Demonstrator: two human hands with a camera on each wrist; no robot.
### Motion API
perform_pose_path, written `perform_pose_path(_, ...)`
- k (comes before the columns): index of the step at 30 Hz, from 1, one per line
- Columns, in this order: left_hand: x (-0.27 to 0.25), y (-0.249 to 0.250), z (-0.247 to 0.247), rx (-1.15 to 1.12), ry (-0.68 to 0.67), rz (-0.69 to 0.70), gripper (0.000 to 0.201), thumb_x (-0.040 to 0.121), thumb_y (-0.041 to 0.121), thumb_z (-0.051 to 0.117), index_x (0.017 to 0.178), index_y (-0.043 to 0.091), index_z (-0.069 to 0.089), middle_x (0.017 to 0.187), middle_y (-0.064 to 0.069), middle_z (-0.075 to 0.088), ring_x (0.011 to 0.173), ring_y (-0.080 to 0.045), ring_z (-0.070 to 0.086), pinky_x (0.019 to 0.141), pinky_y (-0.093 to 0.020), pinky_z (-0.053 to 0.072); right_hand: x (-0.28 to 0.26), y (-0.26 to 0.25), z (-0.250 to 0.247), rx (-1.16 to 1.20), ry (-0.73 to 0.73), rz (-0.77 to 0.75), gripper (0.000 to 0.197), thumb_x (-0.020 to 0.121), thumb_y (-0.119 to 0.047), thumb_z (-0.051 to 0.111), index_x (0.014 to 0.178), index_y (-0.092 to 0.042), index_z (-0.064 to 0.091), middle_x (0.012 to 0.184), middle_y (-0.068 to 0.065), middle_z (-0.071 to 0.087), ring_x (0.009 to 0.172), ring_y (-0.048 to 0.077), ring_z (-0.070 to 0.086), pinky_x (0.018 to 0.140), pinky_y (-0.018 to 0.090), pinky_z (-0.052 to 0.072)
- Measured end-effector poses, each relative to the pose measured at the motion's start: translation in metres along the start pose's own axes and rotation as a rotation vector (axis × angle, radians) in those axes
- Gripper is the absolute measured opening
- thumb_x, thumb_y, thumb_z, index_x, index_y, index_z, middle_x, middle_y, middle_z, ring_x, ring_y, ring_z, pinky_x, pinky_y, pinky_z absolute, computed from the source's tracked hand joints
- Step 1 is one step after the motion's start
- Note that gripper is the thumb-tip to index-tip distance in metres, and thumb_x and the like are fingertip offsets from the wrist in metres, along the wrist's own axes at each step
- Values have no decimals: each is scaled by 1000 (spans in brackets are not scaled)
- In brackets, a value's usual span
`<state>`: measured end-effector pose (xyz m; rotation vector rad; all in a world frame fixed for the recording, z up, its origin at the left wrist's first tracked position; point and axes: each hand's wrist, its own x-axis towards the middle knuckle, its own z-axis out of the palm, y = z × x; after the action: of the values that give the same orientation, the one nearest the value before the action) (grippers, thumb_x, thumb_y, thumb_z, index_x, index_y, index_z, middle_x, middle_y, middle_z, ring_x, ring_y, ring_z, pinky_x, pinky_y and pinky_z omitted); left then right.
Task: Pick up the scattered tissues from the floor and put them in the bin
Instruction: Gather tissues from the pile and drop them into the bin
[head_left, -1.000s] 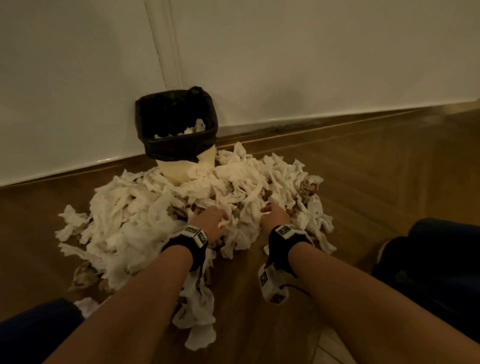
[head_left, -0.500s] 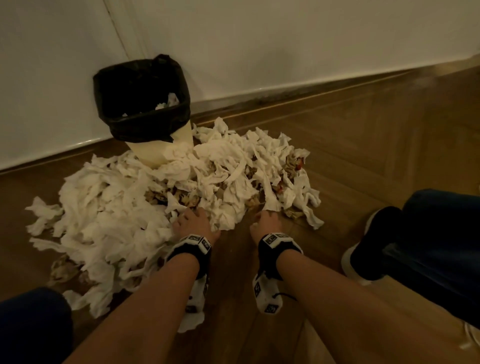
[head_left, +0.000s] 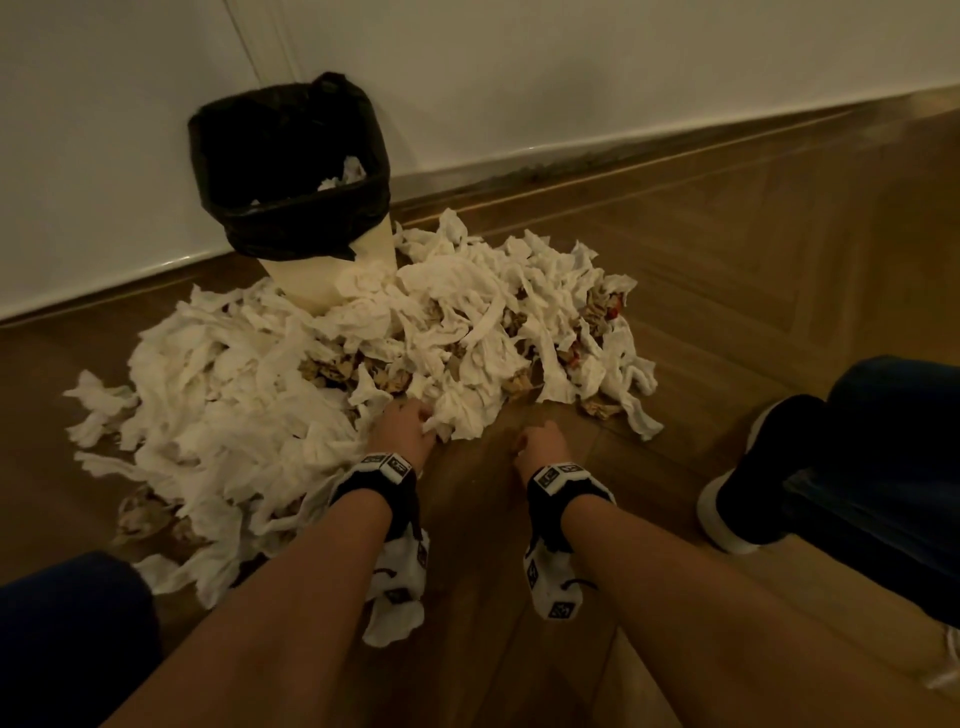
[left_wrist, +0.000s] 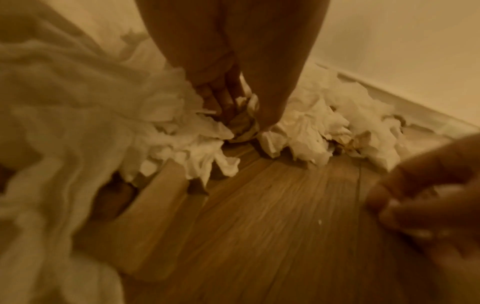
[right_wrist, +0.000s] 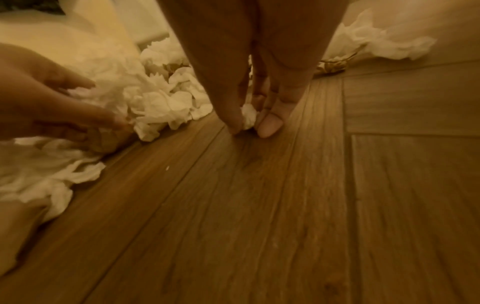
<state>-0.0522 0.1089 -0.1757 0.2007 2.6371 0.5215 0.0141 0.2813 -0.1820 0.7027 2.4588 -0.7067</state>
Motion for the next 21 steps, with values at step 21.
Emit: perform_pose_path(21, 4, -1, -67, -1102, 87, -5, 36, 90, -1, 55, 126, -2, 52, 124, -19, 56, 109, -33, 57, 90, -41, 50, -10, -3, -33, 811, -19, 97, 19, 87, -10, 65, 105, -16, 68, 112, 6, 65, 102, 20, 60, 92, 32, 51)
